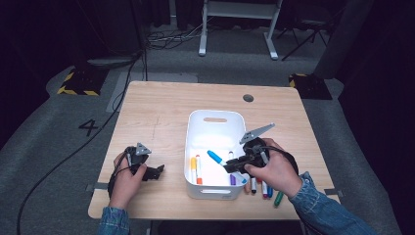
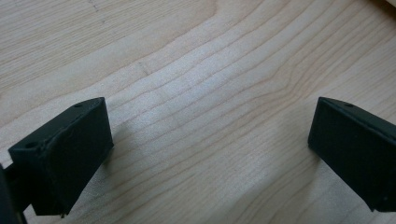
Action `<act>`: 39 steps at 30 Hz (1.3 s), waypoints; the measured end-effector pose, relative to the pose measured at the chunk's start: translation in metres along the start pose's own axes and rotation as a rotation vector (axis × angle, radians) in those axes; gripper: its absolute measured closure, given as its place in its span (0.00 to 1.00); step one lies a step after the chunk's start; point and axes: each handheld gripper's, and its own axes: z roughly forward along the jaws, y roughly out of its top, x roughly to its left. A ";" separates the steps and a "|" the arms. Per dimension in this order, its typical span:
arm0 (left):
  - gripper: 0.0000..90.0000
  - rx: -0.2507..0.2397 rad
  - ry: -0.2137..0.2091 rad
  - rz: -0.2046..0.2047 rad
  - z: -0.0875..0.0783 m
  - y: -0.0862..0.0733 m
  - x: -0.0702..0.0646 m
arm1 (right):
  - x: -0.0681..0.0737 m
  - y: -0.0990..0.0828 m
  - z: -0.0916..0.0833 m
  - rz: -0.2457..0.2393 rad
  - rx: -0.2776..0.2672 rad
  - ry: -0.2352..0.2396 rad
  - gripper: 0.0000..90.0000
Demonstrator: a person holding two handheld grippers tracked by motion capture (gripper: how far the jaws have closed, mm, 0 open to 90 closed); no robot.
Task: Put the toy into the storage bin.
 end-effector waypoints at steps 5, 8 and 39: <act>0.00 0.000 0.001 0.001 0.000 0.000 0.000 | 0.002 -0.001 0.007 -0.007 0.011 0.002 0.77; 0.00 0.000 0.000 0.000 0.000 0.000 0.000 | 0.001 -0.002 0.007 0.005 -0.066 0.012 0.64; 0.00 -0.001 0.004 0.002 0.000 0.000 0.000 | -0.036 -0.025 -0.064 0.106 -0.225 -0.124 0.60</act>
